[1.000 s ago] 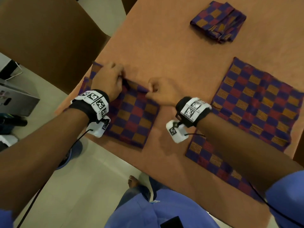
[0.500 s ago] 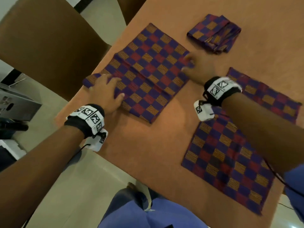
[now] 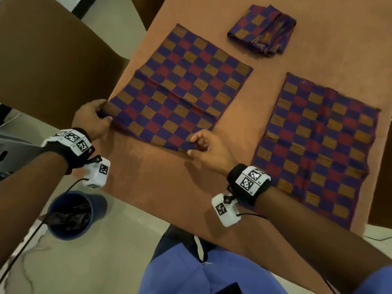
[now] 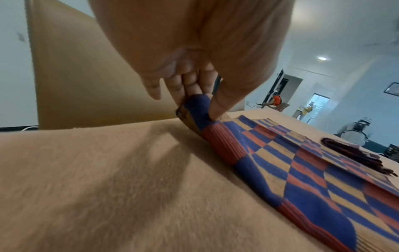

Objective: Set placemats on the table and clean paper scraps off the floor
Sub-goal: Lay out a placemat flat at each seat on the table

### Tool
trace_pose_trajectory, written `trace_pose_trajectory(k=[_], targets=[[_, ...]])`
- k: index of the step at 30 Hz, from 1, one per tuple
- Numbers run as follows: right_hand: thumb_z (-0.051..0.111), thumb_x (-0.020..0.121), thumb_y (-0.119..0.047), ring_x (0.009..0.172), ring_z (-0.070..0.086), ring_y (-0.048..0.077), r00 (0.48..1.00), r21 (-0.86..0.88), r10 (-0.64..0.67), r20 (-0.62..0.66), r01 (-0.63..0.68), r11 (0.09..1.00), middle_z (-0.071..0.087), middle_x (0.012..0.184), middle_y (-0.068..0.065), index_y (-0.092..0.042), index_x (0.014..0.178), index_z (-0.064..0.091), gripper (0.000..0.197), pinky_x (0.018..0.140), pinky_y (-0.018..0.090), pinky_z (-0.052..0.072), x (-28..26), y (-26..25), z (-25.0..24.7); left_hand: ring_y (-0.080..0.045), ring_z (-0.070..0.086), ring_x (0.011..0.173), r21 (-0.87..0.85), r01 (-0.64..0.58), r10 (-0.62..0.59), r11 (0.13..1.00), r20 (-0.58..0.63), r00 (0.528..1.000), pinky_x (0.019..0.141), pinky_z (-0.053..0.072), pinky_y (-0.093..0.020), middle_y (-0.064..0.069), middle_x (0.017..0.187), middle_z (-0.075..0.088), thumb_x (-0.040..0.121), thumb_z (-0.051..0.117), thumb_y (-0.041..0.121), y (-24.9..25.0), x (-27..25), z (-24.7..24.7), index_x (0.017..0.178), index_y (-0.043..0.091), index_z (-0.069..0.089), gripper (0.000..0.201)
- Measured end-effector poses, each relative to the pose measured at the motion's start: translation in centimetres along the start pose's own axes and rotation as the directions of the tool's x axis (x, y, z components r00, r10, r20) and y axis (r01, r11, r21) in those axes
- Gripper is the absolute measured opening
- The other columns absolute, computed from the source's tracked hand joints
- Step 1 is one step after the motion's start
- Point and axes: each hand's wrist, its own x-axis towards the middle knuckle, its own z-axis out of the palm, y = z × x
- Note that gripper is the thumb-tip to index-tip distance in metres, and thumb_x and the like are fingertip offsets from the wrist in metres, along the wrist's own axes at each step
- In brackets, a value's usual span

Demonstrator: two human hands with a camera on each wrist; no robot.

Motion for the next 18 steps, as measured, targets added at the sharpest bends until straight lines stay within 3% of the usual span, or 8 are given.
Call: trace_pose_trajectory(k=[3, 5, 8, 10, 12, 14, 16, 18], targets=[[0.067, 0.082, -0.001, 0.098, 0.061, 0.016, 0.997, 0.1, -0.052, -0.055, 0.058, 0.993, 0.065, 0.101, 0.002, -0.02, 0.1, 0.059, 0.027, 0.092, 0.032, 0.051, -0.7, 0.0, 0.5, -0.025, 0.059, 0.115, -0.066, -0.058, 0.062, 0.996, 0.063, 0.996, 0.104, 0.045, -0.045, -0.008, 0.125, 0.064, 0.086, 0.062, 0.008, -0.1, 0.8, -1.0, 0.135, 0.021, 0.05, 0.052], [0.057, 0.087, 0.004, 0.09, 0.058, 0.017, 0.99, 0.108, -0.097, -0.099, 0.108, 0.988, 0.059, 0.094, 0.008, -0.02, 0.104, 0.057, 0.029, 0.085, 0.03, 0.051, -1.3, -0.2, 0.9, -0.022, 0.058, 0.115, -0.137, -0.055, 0.073, 0.989, 0.133, 0.988, 0.099, 0.049, -0.041, -0.004, 0.127, 0.061, 0.088, 0.059, 0.003, 0.2, 1.1, -1.7, 0.138, 0.019, 0.047, 0.054], [0.044, 0.094, 0.005, 0.078, 0.055, 0.023, 0.978, 0.141, -0.123, -0.168, 0.147, 0.979, 0.053, 0.091, 0.012, -0.026, 0.106, 0.054, 0.034, 0.07, 0.031, 0.051, -1.7, -0.7, 1.4, -0.019, 0.057, 0.103, -0.192, -0.03, 0.069, 0.981, 0.198, 0.978, 0.064, 0.054, -0.012, -0.008, 0.118, 0.059, 0.092, 0.054, -0.002, 0.7, 1.0, -2.6, 0.139, 0.013, 0.046, 0.05], [0.042, 0.096, -0.001, 0.074, 0.056, 0.023, 0.974, 0.196, -0.047, -0.223, 0.092, 0.976, 0.052, 0.091, 0.012, -0.037, 0.104, 0.053, 0.038, 0.066, 0.038, 0.052, -1.6, -0.6, 1.8, -0.021, 0.058, 0.095, -0.229, -0.044, 0.083, 0.973, 0.163, 0.983, 0.051, 0.05, -0.006, -0.014, 0.112, 0.058, 0.093, 0.055, 0.001, 0.7, 1.1, -2.9, 0.139, 0.013, 0.045, 0.049], [0.045, 0.096, -0.008, 0.078, 0.058, 0.026, 0.974, 0.257, 0.082, -0.212, -0.026, 0.966, 0.054, 0.108, 0.02, -0.043, 0.102, 0.052, 0.036, 0.066, 0.043, 0.055, -1.4, -0.4, 2.4, -0.018, 0.059, 0.081, -0.261, -0.007, 0.052, 0.965, 0.165, 0.985, 0.045, 0.048, -0.007, -0.017, 0.107, 0.056, 0.093, 0.057, 0.005, 0.1, 0.9, -2.8, 0.14, 0.013, 0.044, 0.049], [0.049, 0.097, -0.009, 0.08, 0.057, 0.022, 0.968, 0.318, 0.209, -0.138, -0.156, 0.935, 0.052, 0.121, 0.023, -0.037, 0.111, 0.049, 0.03, 0.058, 0.035, 0.054, -1.5, -0.3, 3.0, -0.017, 0.06, 0.072, -0.281, 0.068, 0.0, 0.957, 0.235, 0.972, 0.041, 0.049, -0.013, -0.017, 0.108, 0.057, 0.092, 0.058, 0.005, -1.0, 0.6, -2.3, 0.14, 0.015, 0.043, 0.051], [0.052, 0.096, -0.004, 0.082, 0.061, 0.014, 0.968, 0.364, 0.244, -0.063, -0.205, 0.909, 0.058, 0.119, 0.013, -0.026, 0.124, 0.042, 0.036, 0.055, 0.026, 0.052, -1.9, -0.1, 3.8, -0.019, 0.064, 0.065, -0.28, 0.084, 0.006, 0.956, 0.306, 0.952, 0.045, 0.054, -0.019, -0.018, 0.116, 0.061, 0.09, 0.058, -0.001, -2.2, 0.4, -1.6, 0.14, 0.018, 0.043, 0.055], [0.052, 0.093, 0.006, 0.096, 0.063, 0.008, 0.978, 0.383, 0.208, -0.032, -0.18, 0.906, 0.06, 0.118, 0.0, -0.018, 0.128, 0.038, 0.044, 0.068, 0.027, 0.057, -2.4, 0.1, 4.6, -0.02, 0.062, 0.059, -0.297, 0.102, 0.008, 0.949, 0.347, 0.938, 0.047, 0.056, -0.022, -0.017, 0.125, 0.06, 0.09, 0.055, -0.007, -3.0, 0.0, -1.1, 0.14, 0.019, 0.042, 0.058]])
